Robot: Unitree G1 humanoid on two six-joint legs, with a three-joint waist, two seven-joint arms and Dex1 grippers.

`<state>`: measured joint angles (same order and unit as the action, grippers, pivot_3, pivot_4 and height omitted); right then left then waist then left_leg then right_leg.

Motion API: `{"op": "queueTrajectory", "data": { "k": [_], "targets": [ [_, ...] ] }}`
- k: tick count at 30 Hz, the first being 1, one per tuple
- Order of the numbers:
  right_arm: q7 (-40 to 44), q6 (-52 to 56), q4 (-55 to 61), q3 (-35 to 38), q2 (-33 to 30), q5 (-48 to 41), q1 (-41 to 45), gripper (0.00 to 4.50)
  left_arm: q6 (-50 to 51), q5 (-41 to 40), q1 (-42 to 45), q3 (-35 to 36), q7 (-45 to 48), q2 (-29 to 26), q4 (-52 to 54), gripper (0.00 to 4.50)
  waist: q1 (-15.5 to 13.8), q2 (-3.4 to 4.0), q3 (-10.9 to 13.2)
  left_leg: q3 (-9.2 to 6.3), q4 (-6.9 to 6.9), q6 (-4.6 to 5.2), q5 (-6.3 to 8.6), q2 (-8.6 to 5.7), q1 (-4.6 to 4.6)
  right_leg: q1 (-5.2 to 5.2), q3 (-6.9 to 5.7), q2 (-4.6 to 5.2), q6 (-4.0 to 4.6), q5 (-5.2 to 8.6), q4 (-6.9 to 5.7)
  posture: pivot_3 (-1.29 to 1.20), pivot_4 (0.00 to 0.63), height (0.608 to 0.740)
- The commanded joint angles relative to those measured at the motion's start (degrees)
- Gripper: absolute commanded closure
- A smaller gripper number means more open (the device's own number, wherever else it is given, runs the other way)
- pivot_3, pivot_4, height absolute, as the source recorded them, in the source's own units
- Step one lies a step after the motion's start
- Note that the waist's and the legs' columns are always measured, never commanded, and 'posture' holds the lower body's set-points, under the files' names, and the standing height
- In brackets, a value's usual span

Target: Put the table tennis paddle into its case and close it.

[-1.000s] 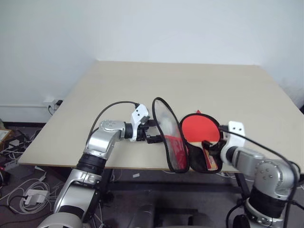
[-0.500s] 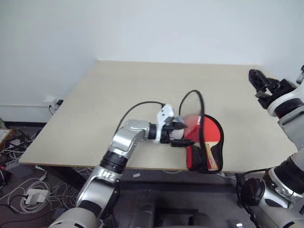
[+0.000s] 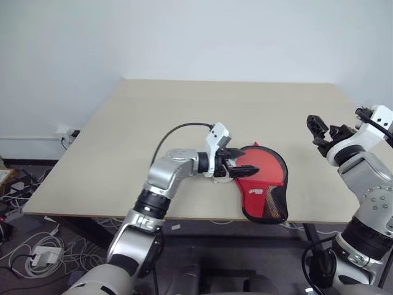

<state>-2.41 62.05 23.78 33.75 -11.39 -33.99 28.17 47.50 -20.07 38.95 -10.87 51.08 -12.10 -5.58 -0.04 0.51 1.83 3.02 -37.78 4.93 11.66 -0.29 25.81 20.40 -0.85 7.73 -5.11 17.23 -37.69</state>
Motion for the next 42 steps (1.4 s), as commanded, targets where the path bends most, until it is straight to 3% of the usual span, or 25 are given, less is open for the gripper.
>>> {"op": "queueTrajectory", "data": {
  "k": [1, 6, 11, 19, 25, 30, 40, 42],
  "targets": [
    [-0.2, -2.4, 0.3, -0.5, -0.3, -0.8, 0.5, 0.35, 9.3, -5.0, -2.6, 2.5, -2.9, -0.2, 7.7, 0.0, 0.0, 0.01, 0.0, -0.02, 0.0, -0.01, 0.0, 0.01, 0.0, -0.01, -0.02, 0.0, 0.0, 0.0, 0.0, 0.0, 0.0, 0.715],
    [-0.3, -4.0, -2.0, -1.4, -0.6, -0.5, 0.9, 0.35, 21.8, -12.0, -4.8, 5.9, -7.0, 2.0, 12.5, 0.0, -0.2, 0.0, 0.0, -0.09, -0.06, -0.01, -0.01, 0.2, 0.01, -0.06, -0.09, 0.07, 0.0, 0.0, 0.01, 0.0, 0.0, 0.715],
    [-0.2, -4.7, -2.9, -2.8, -0.5, -0.8, 1.4, 0.35, 30.7, -12.3, -2.7, 7.0, -13.0, 5.2, 5.4, 0.0, 0.0, 0.01, 0.0, -0.09, -0.04, -0.03, -0.02, -0.07, -0.01, -0.05, -0.08, -0.01, 0.0, 0.0, 0.0, 0.0, 0.0, 0.715],
    [-0.6, -5.0, -2.8, -4.4, -0.1, -1.0, 0.5, 0.35, 39.0, -10.6, 0.6, 14.6, -24.0, 11.5, -5.4, 0.0, 0.0, 0.01, 0.0, -0.08, -0.03, -0.03, -0.02, -0.12, -0.01, -0.03, -0.05, -0.02, 0.0, 0.0, 0.0, 0.0, 0.0, 0.715],
    [-1.0, -5.3, -2.8, -4.5, -0.2, -1.2, -0.2, 0.35, 37.7, -9.5, 4.2, 19.7, -30.4, 17.6, -12.9, 0.0, -0.3, 0.0, 0.0, -0.1, -0.03, -0.04, -0.01, -0.13, -0.01, -0.05, -0.08, 0.04, 0.0, 0.0, 0.01, 0.0, 0.0, 0.715],
    [-1.5, -5.6, -2.9, -4.8, -0.1, -1.2, -0.1, 0.35, 37.0, -9.6, 6.2, 19.9, -32.0, 21.6, -17.4, 0.0, -0.5, 0.01, 0.0, -0.1, -0.02, -0.06, 0.0, -0.14, 0.0, -0.05, -0.08, 0.11, 0.0, 0.0, 0.01, 0.0, 0.0, 0.715],
    [-2.3, -5.7, -2.0, -4.4, 0.1, -1.6, -0.9, 0.35, 37.2, -10.6, 7.2, 20.3, -31.8, 23.5, -23.4, 0.0, -0.6, 0.0, 0.0, -0.15, -0.04, -0.24, 0.11, -0.18, -0.01, -0.11, -0.14, 0.16, 0.0, 0.0, 0.03, 0.0, 0.0, 0.715],
    [-2.3, -5.7, -1.9, -4.5, 0.1, -1.6, -1.0, 0.32, 36.3, -10.0, 7.1, 20.2, -32.4, 24.1, -24.8, 0.42, -0.7, 0.01, 0.0, -0.15, -0.04, -0.24, 0.11, -0.18, -0.01, -0.13, -0.14, 0.17, 0.0, 0.0, 0.03, 0.0, 0.0, 0.715]
  ]
}}
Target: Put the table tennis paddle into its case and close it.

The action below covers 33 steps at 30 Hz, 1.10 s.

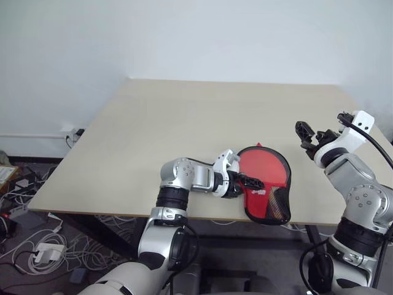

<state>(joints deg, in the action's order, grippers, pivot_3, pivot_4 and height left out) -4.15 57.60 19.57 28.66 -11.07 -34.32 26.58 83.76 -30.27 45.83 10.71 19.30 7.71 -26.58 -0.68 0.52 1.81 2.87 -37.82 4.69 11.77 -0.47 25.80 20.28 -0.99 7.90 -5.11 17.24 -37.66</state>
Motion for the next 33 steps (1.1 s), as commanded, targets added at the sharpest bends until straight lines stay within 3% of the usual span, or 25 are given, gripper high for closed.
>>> {"op": "queueTrajectory", "data": {
  "k": [1, 12, 15, 23, 27, 33],
  "targets": [
    [-0.6, -1.3, 2.3, 0.5, -0.2, -1.2, 0.5, 0.32, -0.1, 0.2, 0.2, -1.5, -0.6, 4.4, -4.2, 0.67, -0.1, 0.0, 0.0, 0.0, 0.0, 0.0, 0.0, 0.0, 0.0, 0.0, 0.0, 0.0, 0.0, 0.0, 0.0, 0.0, 0.0, 0.715],
    [-0.4, -1.2, 1.4, 0.3, -0.8, -1.3, 0.7, 0.32, -1.1, -0.6, 0.8, -1.9, -0.9, 5.4, -6.7, 4.44, 0.1, 0.0, 0.0, 0.01, 0.03, -0.01, 0.01, -0.02, 0.01, 0.05, 0.02, 0.01, 0.0, 0.0, 0.01, 0.0, 0.0, 0.715],
    [0.6, 1.9, 1.3, 0.3, -2.0, -2.7, 0.4, 0.32, -0.9, -0.7, 1.1, -1.4, -1.4, 5.6, -7.3, 4.44, 0.1, 0.0, 0.0, 0.01, 0.03, -0.02, 0.01, 0.0, 0.01, 0.05, 0.02, 0.01, 0.0, 0.0, 0.0, 0.0, 0.0, 0.715],
    [10.7, 8.7, 4.4, -10.7, -17.4, -1.0, -6.1, 0.32, 4.4, -2.9, 3.4, 2.1, -3.0, 6.5, -5.6, 4.44, 0.3, -0.03, 0.0, 0.01, 0.03, 0.25, 0.17, 0.09, 0.02, 0.06, 0.05, 0.05, 0.01, 0.01, 0.03, 0.0, 0.0, 0.715],
    [10.4, 8.4, 4.2, -10.0, -18.0, -0.4, -5.8, 0.32, 8.4, -4.2, 5.0, 4.4, -6.7, 11.0, -4.0, 4.44, 0.3, -0.07, 0.0, -0.02, 0.03, 0.29, 0.19, 0.16, 0.02, 0.08, 0.04, 0.02, 0.01, 0.01, 0.04, 0.0, 0.0, 0.715],
    [10.2, 8.0, 4.4, -9.6, -18.0, 0.4, -5.2, 0.32, 8.7, -8.2, 4.0, -0.2, -10.7, 12.7, -4.9, 4.44, 0.1, -0.12, 0.1, -0.03, 0.0, 0.06, 0.05, 0.15, 0.03, 0.05, 0.03, 0.07, 0.01, 0.01, 0.03, 0.0, 0.0, 0.715]
  ]
}}
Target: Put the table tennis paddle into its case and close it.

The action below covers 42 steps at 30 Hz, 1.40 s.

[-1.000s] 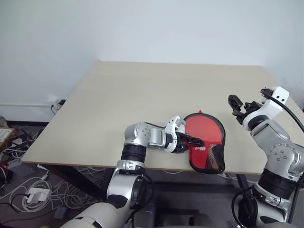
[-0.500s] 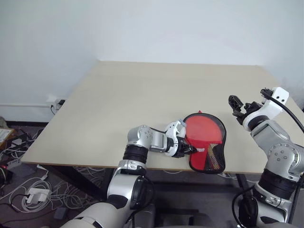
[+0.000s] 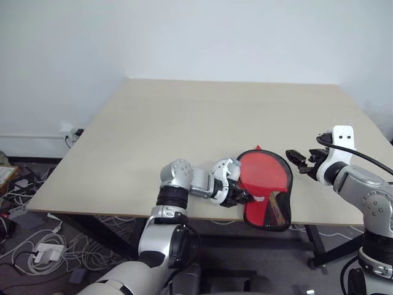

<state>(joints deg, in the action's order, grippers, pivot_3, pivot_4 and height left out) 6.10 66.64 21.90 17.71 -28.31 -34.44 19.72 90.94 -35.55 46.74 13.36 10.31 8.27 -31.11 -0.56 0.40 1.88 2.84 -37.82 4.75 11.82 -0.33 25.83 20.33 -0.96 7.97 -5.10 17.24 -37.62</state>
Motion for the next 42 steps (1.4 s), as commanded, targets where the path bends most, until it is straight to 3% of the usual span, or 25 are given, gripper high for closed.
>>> {"op": "queueTrajectory", "data": {
  "k": [1, 9, 17, 21, 25, 32, 42],
  "targets": [
    [0.0, -1.2, 1.9, 1.4, -0.9, 0.9, 1.7, 0.32, 1.6, -3.7, 2.9, -3.3, -2.6, 12.4, -0.6, 4.44, 0.0, 0.0, 0.0, 0.0, 0.0, -0.04, -0.02, 0.0, 0.0, 0.0, 0.0, 0.01, 0.0, 0.0, 0.0, 0.0, 0.0, 0.715],
    [-0.1, -1.2, 2.0, 1.6, -0.8, 2.5, 1.4, 0.32, 1.6, -10.1, 2.6, -6.7, -7.7, 15.4, -2.4, 4.44, -0.1, 0.0, 0.0, -0.02, 0.0, -0.05, -0.03, 0.01, 0.01, 0.0, -0.01, 0.04, 0.0, 0.0, 0.0, 0.0, 0.0, 0.715],
    [0.3, -1.2, 2.4, 1.1, -0.6, 3.5, 1.7, 0.32, 1.6, -13.0, 3.0, -7.0, -8.1, 12.1, -0.2, 4.44, -0.3, 0.0, 0.0, -0.01, -0.01, -0.06, -0.03, -0.02, 0.03, 0.01, -0.01, 0.05, 0.0, 0.0, 0.01, 0.0, 0.0, 0.715],
    [0.4, -1.9, 2.2, 0.5, -0.5, 4.1, 1.2, 0.32, 1.6, -17.3, 3.4, -10.9, -2.2, 7.4, 3.6, 4.44, -0.3, -0.01, 0.0, -0.01, -0.02, -0.06, -0.03, -0.03, 0.04, 0.02, -0.01, 0.05, 0.01, 0.0, 0.01, 0.0, 0.0, 0.715],
    [0.7, -2.6, 1.6, 0.0, -0.7, 4.8, 1.5, 0.32, 1.6, -27.0, 3.7, -22.1, 6.5, 0.0, 4.7, 4.44, -0.3, -0.01, 0.0, -0.03, -0.03, -0.06, -0.02, -0.04, 0.15, 0.08, -0.05, 0.09, 0.01, 0.0, 0.05, 0.0, 0.0, 0.715],
    [1.6, -2.9, 0.8, -0.8, -1.0, 5.6, 2.7, 0.32, 1.6, -29.1, 3.6, -29.7, 11.2, -6.2, 4.6, 4.44, 0.6, 0.05, 0.0, 0.02, 0.0, -0.12, -0.06, -0.07, 0.15, 0.11, 0.02, -0.08, 0.03, 0.0, 0.02, 0.0, 0.0, 0.715],
    [2.1, -3.1, 0.7, -1.5, -1.3, 6.8, 2.1, 0.32, 1.3, -20.4, 0.9, -17.9, 6.2, -3.8, 4.5, 4.44, 0.1, -0.04, 0.1, -0.01, -0.03, -0.02, -0.06, -0.02, 0.15, 0.11, -0.01, 0.03, 0.02, 0.0, 0.05, 0.0, 0.0, 0.715]
  ]
}}
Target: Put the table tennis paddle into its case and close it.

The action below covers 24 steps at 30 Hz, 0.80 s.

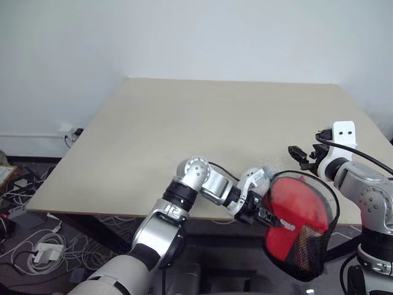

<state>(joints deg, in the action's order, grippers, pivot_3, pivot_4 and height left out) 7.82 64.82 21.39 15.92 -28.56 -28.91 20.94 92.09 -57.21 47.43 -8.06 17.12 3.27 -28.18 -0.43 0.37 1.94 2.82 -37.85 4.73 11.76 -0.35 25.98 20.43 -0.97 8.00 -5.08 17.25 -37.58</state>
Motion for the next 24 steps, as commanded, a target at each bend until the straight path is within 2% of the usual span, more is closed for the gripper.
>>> {"op": "queueTrajectory", "data": {
  "k": [1, 10, 19, 24],
  "targets": [
    [0.4, -1.3, 1.2, 0.2, -1.1, 1.3, 0.7, 0.32, 0.2, 2.1, -0.1, 4.5, -1.0, 1.5, 2.0, 4.44, 0.0, 0.0, 0.0, 0.0, 0.0, 0.0, 0.0, 0.0, 0.0, 0.0, 0.0, 0.0, 0.0, 0.0, 0.0, 0.0, 0.0, 0.715],
    [1.3, -1.6, 0.6, -0.2, -1.3, 3.0, 1.1, 0.32, -2.5, 9.9, -3.5, 7.8, -2.3, -0.5, 5.0, 4.44, 0.0, 0.0, 0.0, 0.02, 0.0, -0.03, 0.0, -0.05, 0.0, 0.01, 0.01, -0.03, 0.0, 0.0, -0.02, 0.0, 0.0, 0.715],
    [1.7, -2.2, 0.4, -0.7, -1.1, 4.3, 0.7, 0.32, -1.3, 12.5, -4.5, 11.6, -1.5, -0.3, 6.7, 4.44, 0.1, -0.01, 0.0, 0.03, 0.01, -0.06, 0.01, -0.06, 0.0, 0.02, 0.01, -0.06, -0.01, 0.0, -0.02, 0.0, 0.0, 0.715],
    [2.0, -2.6, 0.3, -1.2, -0.8, 5.3, 0.7, 0.32, -0.6, 12.5, -4.5, 11.3, 0.2, 0.4, 8.5, 4.44, 0.1, -0.01, 0.0, 0.03, 0.01, -0.06, 0.01, -0.1, 0.0, 0.02, 0.0, -0.06, -0.01, 0.0, -0.02, 0.0, 0.0, 0.715]
  ]
}}
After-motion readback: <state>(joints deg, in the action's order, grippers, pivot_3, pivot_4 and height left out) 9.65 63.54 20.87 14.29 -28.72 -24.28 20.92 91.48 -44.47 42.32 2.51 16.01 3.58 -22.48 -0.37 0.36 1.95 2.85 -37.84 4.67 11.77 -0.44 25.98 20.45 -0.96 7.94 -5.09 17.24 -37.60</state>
